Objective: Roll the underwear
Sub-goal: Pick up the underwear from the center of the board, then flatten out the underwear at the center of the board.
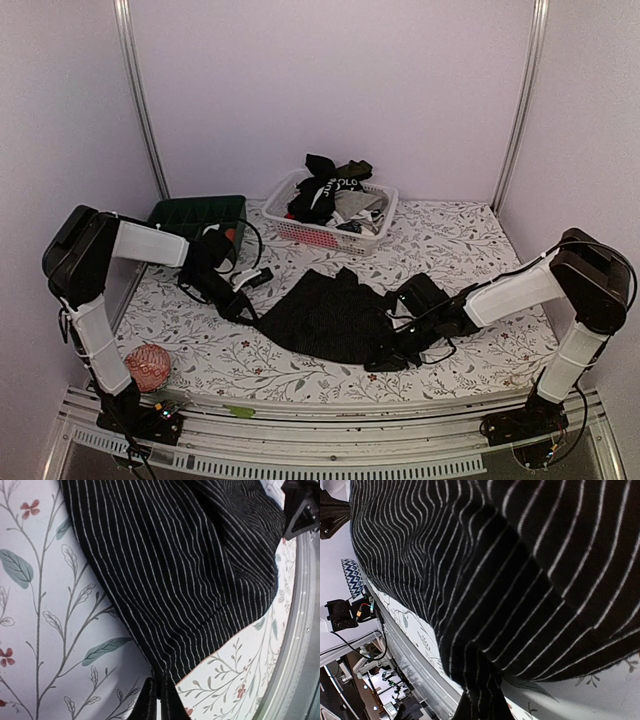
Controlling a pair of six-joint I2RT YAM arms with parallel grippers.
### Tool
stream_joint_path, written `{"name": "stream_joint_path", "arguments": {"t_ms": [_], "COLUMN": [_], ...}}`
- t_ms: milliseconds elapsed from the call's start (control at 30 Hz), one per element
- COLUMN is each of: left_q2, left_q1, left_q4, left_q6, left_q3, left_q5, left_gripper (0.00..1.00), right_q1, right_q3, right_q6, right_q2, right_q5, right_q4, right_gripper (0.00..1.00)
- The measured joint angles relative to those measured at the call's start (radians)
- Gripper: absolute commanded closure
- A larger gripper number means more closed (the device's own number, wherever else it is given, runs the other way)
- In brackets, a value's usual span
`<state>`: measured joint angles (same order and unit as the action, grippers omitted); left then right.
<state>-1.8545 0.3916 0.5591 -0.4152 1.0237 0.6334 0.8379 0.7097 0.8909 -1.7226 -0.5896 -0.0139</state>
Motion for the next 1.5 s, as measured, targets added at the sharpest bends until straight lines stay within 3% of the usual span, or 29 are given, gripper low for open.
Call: {"name": "stream_joint_path", "arguments": {"t_ms": [400, 767, 900, 1033, 1133, 1233, 1267, 1300, 1333, 1367, 1433, 1467, 1500], "left_q2": [0.059, 0.203, 0.306, 0.421, 0.487, 0.497, 0.482, 0.462, 0.429, 0.388, 0.304, 0.254, 0.214], "left_q1": [-0.047, -0.060, -0.059, -0.044, -0.036, -0.043, -0.045, -0.050, -0.057, -0.069, -0.100, -0.121, -0.141], "left_q4": [0.021, 0.230, 0.397, 0.569, 0.623, 0.551, 0.500, 0.454, 0.385, 0.309, 0.198, 0.151, 0.113], "left_q6": [0.038, -0.102, -0.217, -0.295, -0.272, -0.122, -0.059, -0.001, 0.069, 0.135, 0.240, 0.289, 0.325], "left_q3": [0.067, 0.365, 0.352, 0.271, 0.230, 0.221, 0.223, 0.228, 0.239, 0.253, 0.291, 0.321, 0.347], "left_q5": [0.170, 0.360, 0.423, 0.486, 0.535, 0.575, 0.579, 0.571, 0.555, 0.530, 0.481, 0.452, 0.423], "left_gripper": [1.00, 1.00, 1.00, 1.00, 1.00, 1.00, 1.00, 0.84, 0.67, 0.56, 0.42, 0.24, 0.20], "right_q1": [-0.071, -0.094, -0.073, 0.038, 0.104, 0.051, -0.003, -0.071, -0.132, -0.206, -0.323, -0.361, -0.385], "right_q3": [0.031, 0.355, 0.359, 0.332, 0.318, 0.311, 0.311, 0.311, 0.311, 0.313, 0.326, 0.335, 0.343], "right_q6": [-0.057, -0.327, -0.381, -0.373, -0.330, -0.284, -0.274, -0.260, -0.246, -0.235, -0.216, -0.212, -0.209], "right_q2": [0.235, 0.346, 0.456, 0.540, 0.552, 0.551, 0.547, 0.537, 0.523, 0.496, 0.416, 0.371, 0.338], "right_q5": [0.160, 0.254, 0.229, 0.148, 0.076, 0.042, 0.027, 0.026, 0.025, 0.029, 0.035, 0.038, 0.042], "right_q4": [-0.209, -0.444, -0.505, -0.525, -0.539, -0.548, -0.552, -0.550, -0.548, -0.544, -0.540, -0.541, -0.546], "right_gripper": [1.00, 1.00, 1.00, 1.00, 1.00, 1.00, 0.71, 0.47, 0.30, 0.18, 0.09, 0.04, 0.03]}}
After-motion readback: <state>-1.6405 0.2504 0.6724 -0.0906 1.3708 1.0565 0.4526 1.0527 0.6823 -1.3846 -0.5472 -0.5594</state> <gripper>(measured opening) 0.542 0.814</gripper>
